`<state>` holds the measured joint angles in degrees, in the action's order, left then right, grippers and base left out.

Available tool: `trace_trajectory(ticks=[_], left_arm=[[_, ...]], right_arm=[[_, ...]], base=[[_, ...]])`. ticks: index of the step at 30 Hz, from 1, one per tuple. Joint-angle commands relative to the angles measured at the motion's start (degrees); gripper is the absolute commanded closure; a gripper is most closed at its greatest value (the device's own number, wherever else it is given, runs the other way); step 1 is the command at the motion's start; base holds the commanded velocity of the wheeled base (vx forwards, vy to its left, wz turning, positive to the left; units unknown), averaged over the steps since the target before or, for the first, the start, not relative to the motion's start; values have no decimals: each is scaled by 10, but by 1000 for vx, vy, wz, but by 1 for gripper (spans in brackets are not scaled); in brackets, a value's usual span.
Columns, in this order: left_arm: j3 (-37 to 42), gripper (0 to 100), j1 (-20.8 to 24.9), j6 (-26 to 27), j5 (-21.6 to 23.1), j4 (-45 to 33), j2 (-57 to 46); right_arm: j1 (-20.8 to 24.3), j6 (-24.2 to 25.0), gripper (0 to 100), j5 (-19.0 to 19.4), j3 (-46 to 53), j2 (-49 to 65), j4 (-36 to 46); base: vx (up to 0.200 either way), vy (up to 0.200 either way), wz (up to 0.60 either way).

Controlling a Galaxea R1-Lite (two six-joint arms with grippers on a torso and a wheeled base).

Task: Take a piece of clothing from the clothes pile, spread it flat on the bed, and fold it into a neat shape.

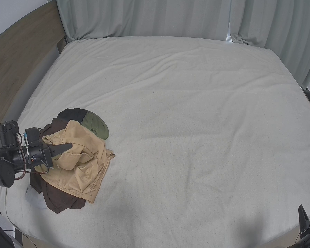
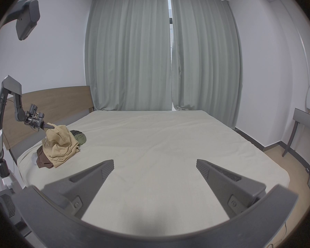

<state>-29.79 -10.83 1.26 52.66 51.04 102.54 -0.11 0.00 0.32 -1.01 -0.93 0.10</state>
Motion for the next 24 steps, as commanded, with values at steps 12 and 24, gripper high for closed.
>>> trace_trajectory(ticks=[12,24], left_arm=[[42,100,41,-43,-3,42,-33],[74,100,108,-127,-35,71,-74]], right_arm=[[0,0,0,0,10,9,0],[0,0,0,0,10,9,0]], base=[[0,0,0],[0,0,0]])
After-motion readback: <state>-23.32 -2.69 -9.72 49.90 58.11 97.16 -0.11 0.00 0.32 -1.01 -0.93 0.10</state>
